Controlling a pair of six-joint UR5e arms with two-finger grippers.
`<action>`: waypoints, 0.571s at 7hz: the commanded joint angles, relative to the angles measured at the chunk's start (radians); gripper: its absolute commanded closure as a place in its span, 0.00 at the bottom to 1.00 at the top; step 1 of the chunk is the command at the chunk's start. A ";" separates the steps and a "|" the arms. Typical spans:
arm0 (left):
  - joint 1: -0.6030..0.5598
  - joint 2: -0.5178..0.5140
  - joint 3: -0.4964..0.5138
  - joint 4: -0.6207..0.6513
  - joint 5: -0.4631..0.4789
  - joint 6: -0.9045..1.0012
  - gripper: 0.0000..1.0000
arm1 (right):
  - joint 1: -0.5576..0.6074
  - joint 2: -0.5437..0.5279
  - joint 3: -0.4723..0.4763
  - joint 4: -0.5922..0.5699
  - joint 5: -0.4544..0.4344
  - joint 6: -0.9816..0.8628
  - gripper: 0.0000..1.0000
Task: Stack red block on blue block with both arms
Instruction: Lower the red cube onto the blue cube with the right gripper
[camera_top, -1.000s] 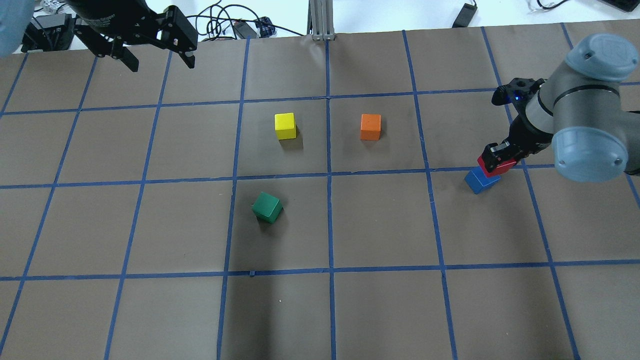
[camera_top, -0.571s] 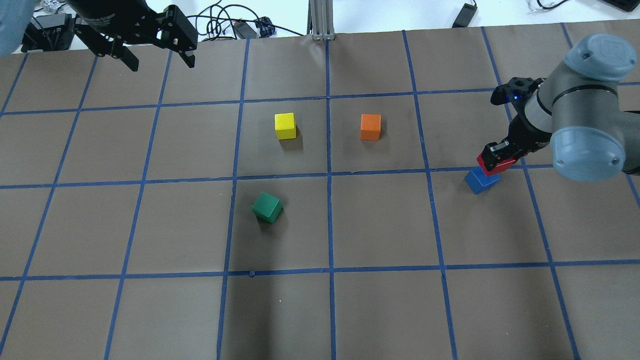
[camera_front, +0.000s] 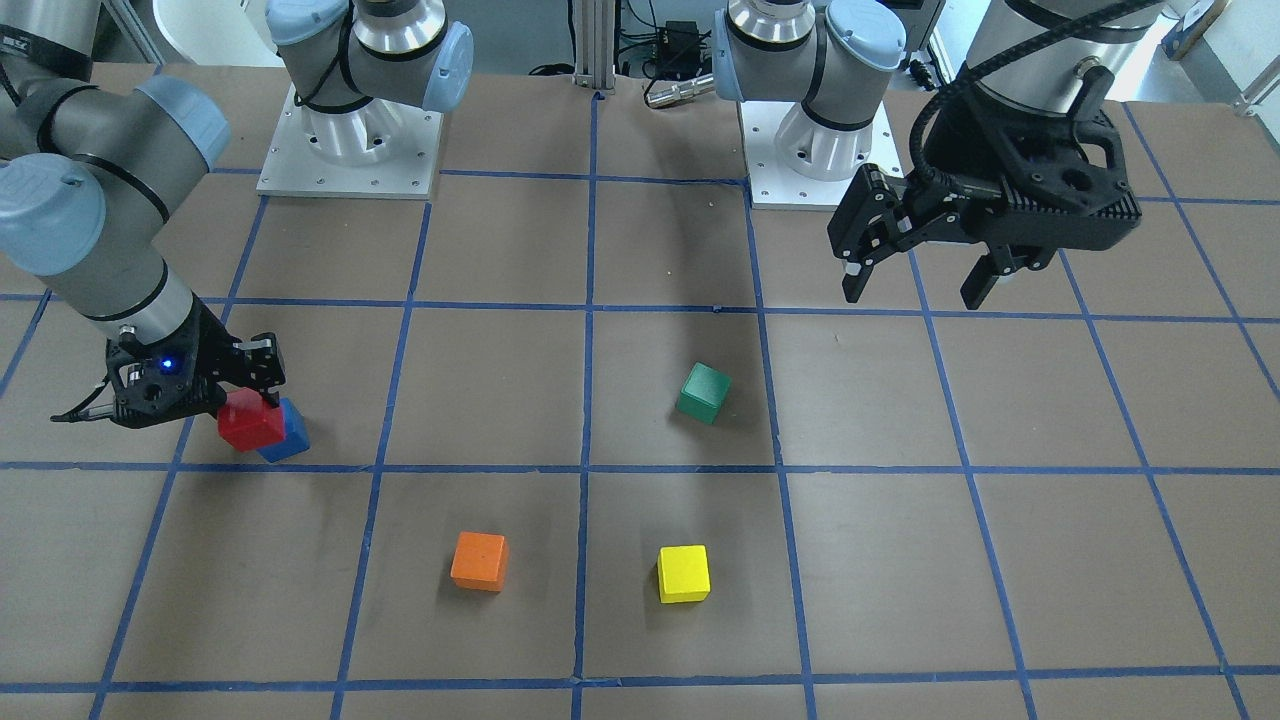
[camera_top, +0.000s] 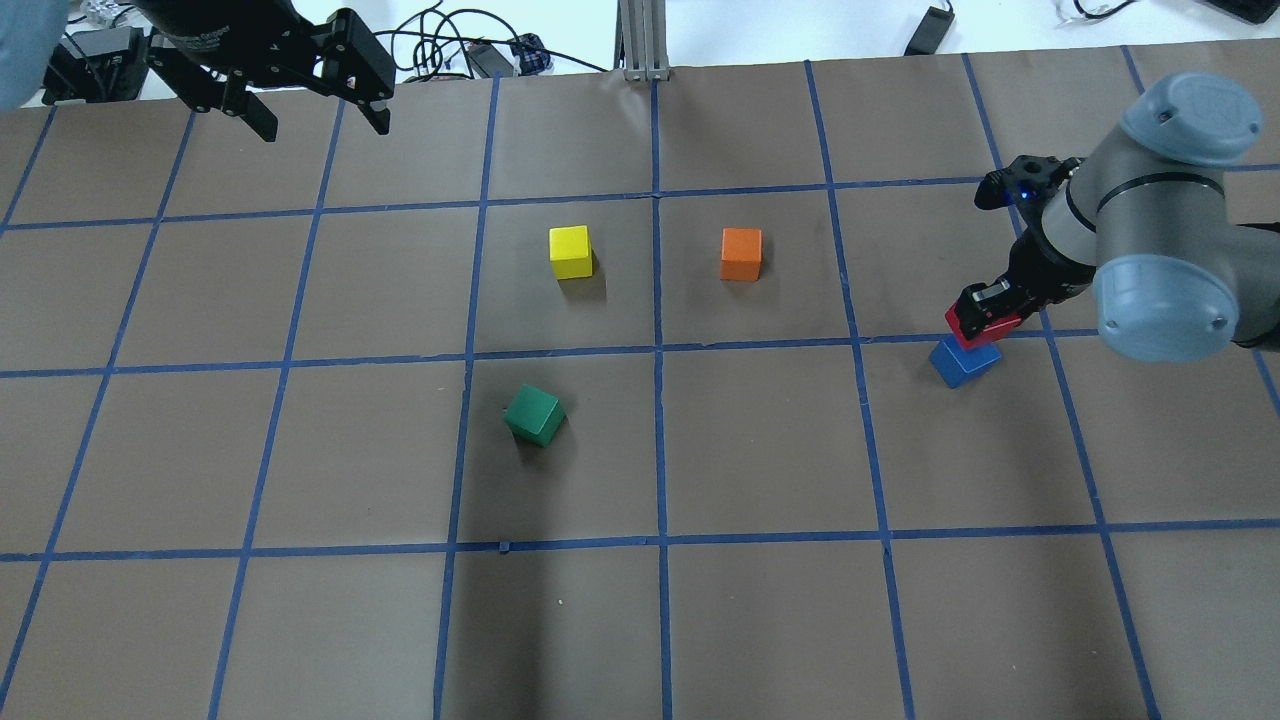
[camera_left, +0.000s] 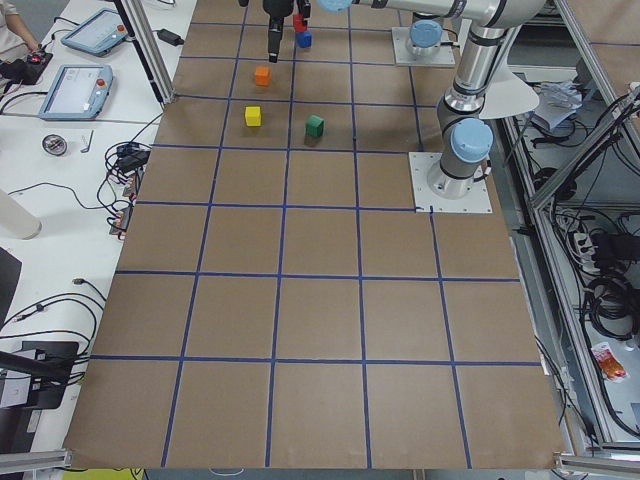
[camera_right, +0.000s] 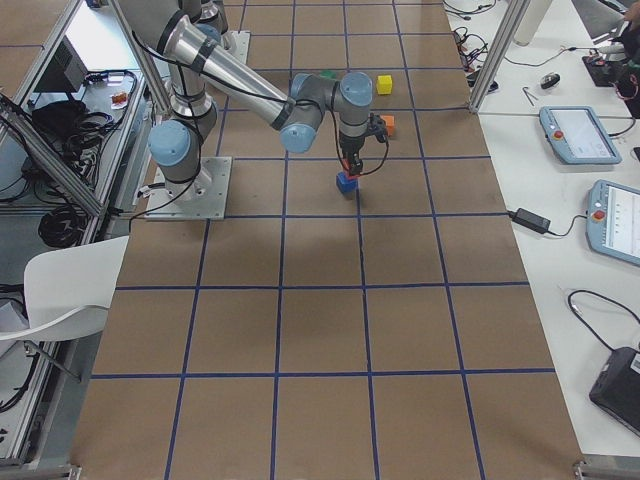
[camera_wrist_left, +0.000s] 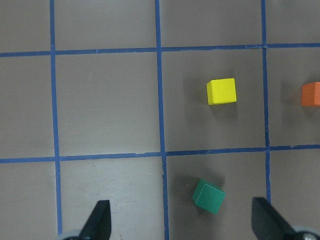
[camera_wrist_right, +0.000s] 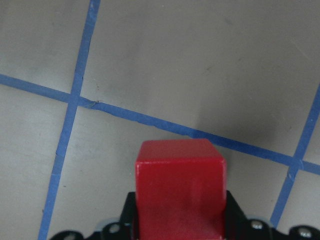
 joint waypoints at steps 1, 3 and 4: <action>0.000 0.000 0.002 0.000 0.001 0.000 0.00 | 0.001 0.003 0.004 -0.001 0.009 -0.009 0.75; 0.000 0.000 0.001 0.000 0.001 0.000 0.00 | 0.001 0.003 0.003 -0.001 -0.005 -0.005 0.75; 0.000 0.000 0.001 0.000 0.001 0.000 0.00 | -0.001 0.003 0.003 0.000 -0.005 -0.006 0.75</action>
